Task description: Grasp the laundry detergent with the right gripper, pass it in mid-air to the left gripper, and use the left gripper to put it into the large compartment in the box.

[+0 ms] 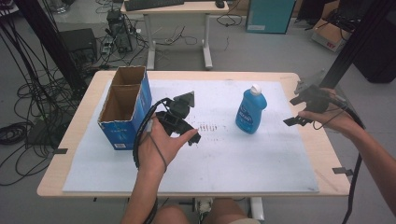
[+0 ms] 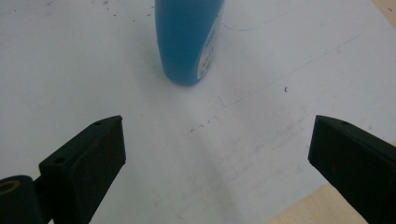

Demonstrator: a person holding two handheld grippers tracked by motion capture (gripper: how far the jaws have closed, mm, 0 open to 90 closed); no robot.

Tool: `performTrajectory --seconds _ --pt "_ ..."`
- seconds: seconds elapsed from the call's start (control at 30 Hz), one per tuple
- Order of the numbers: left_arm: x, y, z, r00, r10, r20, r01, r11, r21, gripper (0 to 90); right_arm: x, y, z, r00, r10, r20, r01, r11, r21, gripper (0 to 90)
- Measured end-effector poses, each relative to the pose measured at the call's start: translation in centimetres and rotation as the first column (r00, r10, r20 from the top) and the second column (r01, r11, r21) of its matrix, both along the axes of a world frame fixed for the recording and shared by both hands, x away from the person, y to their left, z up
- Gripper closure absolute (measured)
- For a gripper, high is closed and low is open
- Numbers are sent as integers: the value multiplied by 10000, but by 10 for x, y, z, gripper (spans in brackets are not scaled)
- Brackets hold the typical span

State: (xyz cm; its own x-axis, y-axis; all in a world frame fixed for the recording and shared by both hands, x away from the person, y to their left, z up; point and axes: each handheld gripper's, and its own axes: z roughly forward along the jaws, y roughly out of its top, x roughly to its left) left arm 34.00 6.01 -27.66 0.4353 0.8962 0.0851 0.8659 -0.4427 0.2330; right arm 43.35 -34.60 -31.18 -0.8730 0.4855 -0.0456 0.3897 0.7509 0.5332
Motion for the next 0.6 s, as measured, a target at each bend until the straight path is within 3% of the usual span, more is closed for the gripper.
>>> performTrajectory --seconds 0.33,0.6 --pt "-2 6 -6 9999 139 -84 -140 9999 -58 59 -10 16 -28 9998 -80 204 70 9987 507 35" --pt "-2 7 -8 9999 67 -129 -67 10000 15 59 -12 28 -49 9960 -540 709 460 9929 1099 30"
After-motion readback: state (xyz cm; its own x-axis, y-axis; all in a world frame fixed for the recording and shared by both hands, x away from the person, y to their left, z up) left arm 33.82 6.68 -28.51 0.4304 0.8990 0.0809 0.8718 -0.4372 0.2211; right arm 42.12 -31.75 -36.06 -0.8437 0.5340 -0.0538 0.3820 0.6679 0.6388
